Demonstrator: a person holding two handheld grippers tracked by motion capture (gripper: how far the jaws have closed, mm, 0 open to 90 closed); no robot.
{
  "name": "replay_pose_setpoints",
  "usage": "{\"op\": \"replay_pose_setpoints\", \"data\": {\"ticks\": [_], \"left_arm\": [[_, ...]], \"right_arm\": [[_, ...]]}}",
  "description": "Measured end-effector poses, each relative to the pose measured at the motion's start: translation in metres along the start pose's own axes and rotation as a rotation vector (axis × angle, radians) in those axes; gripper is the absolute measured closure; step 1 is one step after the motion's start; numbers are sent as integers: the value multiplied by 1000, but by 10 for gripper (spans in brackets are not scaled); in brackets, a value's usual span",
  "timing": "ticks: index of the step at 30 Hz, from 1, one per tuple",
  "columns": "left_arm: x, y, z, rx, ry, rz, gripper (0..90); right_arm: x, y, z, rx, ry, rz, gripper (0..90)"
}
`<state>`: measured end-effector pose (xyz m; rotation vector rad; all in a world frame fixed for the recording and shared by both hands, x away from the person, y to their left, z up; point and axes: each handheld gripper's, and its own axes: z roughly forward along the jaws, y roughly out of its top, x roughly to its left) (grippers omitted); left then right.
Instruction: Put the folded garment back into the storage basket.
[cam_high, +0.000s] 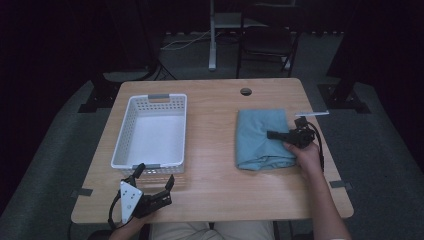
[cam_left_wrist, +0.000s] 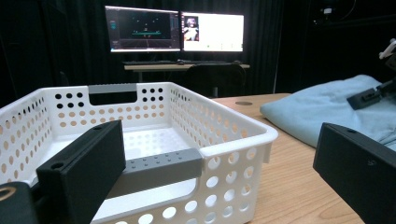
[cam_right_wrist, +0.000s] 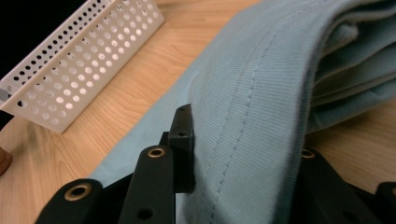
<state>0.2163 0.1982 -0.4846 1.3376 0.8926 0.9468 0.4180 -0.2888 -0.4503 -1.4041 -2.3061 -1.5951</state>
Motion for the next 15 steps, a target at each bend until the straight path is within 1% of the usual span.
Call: {"op": "replay_pose_setpoints", "data": {"ticks": [3, 5, 7, 10, 12, 15], "left_arm": [[0, 0, 0, 0, 0, 0, 36], [0, 0, 0, 0, 0, 0, 36], [0, 0, 0, 0, 0, 0, 36], [0, 0, 0, -1, 0, 0, 36], [0, 0, 0, -1, 0, -1, 36], [0, 0, 0, 2, -1, -1, 36]], "right_arm": [[4, 2, -1, -22, 9, -3, 677], [9, 5, -2, -29, 4, -20, 679], [13, 9, -4, -49, 31, -27, 679], [17, 13, -7, -71, 49, -35, 680], [20, 15, -10, -83, 48, -49, 680], [23, 19, -13, -102, 50, -50, 680]]}}
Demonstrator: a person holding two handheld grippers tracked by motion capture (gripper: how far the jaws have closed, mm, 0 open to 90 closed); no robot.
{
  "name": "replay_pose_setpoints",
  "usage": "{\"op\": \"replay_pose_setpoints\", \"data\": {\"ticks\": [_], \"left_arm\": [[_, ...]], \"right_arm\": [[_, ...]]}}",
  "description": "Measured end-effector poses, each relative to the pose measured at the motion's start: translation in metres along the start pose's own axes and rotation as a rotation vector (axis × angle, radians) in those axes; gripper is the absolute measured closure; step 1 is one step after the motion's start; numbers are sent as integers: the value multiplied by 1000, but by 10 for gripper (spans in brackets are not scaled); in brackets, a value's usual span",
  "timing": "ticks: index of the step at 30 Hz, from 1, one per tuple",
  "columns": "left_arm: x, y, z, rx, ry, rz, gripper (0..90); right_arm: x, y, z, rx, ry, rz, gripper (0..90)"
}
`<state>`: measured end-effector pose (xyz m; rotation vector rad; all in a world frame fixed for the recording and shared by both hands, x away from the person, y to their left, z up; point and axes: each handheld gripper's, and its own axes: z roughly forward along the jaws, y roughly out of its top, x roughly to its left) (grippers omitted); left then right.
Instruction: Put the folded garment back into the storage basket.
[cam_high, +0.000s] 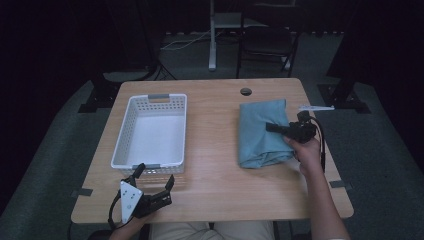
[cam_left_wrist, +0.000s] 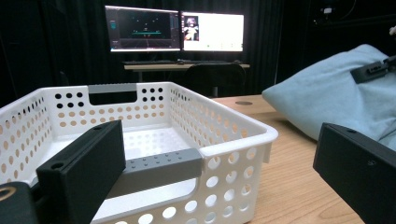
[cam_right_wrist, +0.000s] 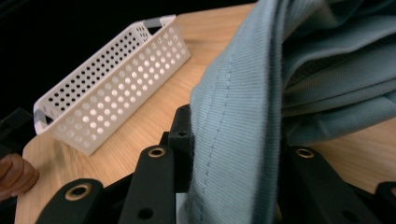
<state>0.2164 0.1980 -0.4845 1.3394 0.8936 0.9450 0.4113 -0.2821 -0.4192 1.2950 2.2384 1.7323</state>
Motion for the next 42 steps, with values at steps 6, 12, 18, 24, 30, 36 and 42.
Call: {"op": "replay_pose_setpoints", "data": {"ticks": [6, 12, 18, 24, 30, 36, 42], "left_arm": [[0, 0, 0, 1, 0, 0, 36], [0, 0, 0, 4, 0, 0, 36], [0, 0, 0, 3, 0, 0, 36], [0, 0, 0, 3, -5, 0, 36], [0, 0, 0, 3, -5, -1, 36], [0, 0, 0, 4, -5, 0, 36], [0, 0, 0, 4, -6, 0, 36]], "right_arm": [[4, 5, -1, -39, 10, 18, 679], [12, 14, 1, -66, 27, 5, 679], [19, 20, 2, -92, 54, 4, 679], [30, 33, 3, -98, 45, -19, 679], [40, 45, 0, -110, 37, -45, 678], [44, 56, -10, -150, 49, -35, 678], [50, 66, -18, -173, 60, -50, 678]]}}
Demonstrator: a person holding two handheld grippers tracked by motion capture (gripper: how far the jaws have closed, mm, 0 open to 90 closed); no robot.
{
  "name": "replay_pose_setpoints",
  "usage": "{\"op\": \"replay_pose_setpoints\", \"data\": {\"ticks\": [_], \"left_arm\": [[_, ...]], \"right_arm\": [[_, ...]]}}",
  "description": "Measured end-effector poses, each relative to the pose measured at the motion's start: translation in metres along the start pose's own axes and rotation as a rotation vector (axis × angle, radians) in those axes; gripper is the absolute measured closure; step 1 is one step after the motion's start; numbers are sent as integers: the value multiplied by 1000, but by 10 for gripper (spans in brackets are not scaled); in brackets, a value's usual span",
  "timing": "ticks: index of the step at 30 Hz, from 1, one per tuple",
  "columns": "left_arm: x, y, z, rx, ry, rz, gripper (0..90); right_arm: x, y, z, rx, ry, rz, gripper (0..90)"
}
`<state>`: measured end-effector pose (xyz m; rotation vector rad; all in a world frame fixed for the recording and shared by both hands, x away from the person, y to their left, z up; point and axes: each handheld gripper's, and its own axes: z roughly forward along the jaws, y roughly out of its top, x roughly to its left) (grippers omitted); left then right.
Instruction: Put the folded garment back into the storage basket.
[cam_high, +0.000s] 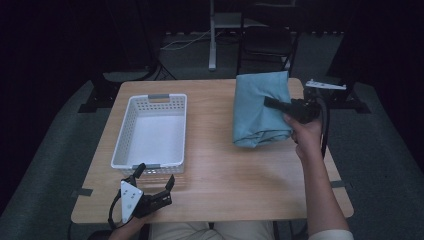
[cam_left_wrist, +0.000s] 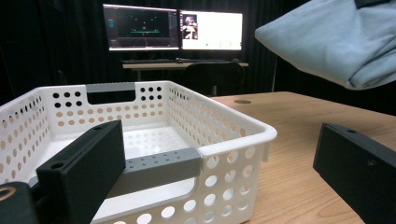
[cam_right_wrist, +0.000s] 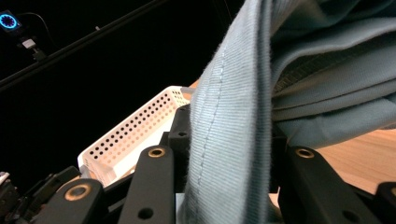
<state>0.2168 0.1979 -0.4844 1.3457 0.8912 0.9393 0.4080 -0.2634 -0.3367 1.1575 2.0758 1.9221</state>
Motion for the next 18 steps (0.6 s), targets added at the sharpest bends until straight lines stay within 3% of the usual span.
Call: {"op": "replay_pose_setpoints", "data": {"ticks": [7, 11, 18], "left_arm": [[0, 0, 0, -2, 1, 1, 36], [0, 0, 0, -2, -1, 0, 36], [0, 0, 0, -2, -1, 0, 36]], "right_arm": [[4, 13, -8, -35, 27, 3, 678], [15, 25, -14, -75, 23, -43, 677], [16, 24, -12, -102, 45, -25, 677]]}}
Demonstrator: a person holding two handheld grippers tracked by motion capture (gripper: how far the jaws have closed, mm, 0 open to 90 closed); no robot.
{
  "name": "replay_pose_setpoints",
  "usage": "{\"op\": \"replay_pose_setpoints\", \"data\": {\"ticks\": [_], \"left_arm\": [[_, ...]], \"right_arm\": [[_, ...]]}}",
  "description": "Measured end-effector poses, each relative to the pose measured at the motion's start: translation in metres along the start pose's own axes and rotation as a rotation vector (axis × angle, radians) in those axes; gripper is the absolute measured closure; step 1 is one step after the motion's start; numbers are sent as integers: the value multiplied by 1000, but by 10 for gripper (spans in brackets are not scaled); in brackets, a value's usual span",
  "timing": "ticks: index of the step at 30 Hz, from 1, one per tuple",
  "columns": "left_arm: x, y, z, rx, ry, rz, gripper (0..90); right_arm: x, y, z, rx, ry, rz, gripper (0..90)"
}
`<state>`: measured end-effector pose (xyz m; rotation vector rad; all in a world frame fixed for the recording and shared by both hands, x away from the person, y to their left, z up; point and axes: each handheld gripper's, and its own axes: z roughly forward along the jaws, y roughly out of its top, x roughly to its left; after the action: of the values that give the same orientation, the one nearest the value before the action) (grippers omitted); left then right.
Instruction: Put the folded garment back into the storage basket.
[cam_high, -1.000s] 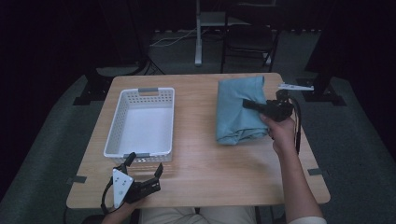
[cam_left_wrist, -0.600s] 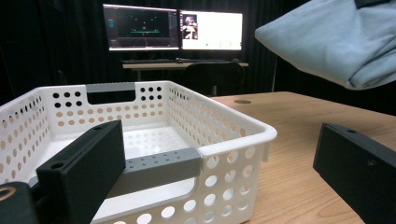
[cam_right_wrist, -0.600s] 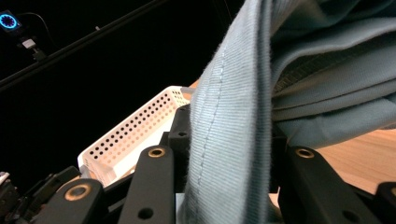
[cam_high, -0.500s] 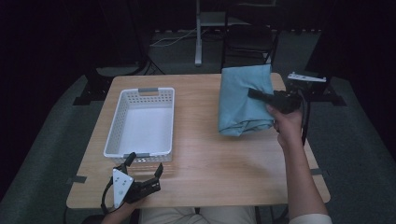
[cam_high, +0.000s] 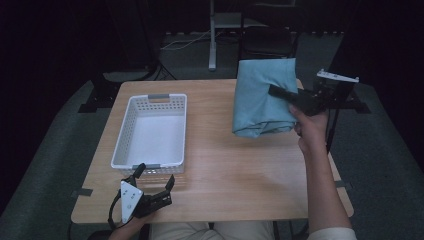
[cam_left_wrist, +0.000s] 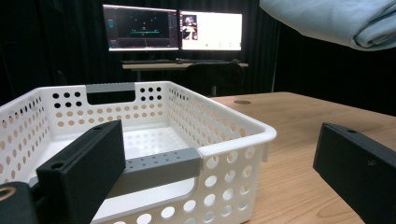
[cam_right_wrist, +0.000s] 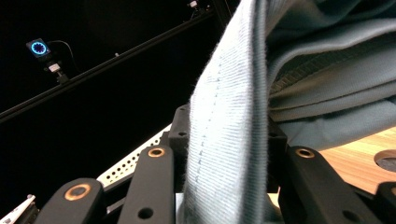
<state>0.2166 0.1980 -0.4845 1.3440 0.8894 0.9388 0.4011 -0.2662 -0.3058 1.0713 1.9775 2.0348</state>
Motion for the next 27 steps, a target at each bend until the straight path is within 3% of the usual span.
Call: {"op": "replay_pose_setpoints", "data": {"ticks": [8, 18, 27], "left_arm": [[0, 0, 0, 0, 0, 0, 36], [0, 0, 0, 2, -3, 1, 36], [0, 0, 0, 1, -14, 0, 36]], "right_arm": [[7, -1, 15, -15, 36, 8, 677], [22, 4, 39, -4, 56, -21, 675], [25, 0, 57, 2, 76, -8, 675]]}}
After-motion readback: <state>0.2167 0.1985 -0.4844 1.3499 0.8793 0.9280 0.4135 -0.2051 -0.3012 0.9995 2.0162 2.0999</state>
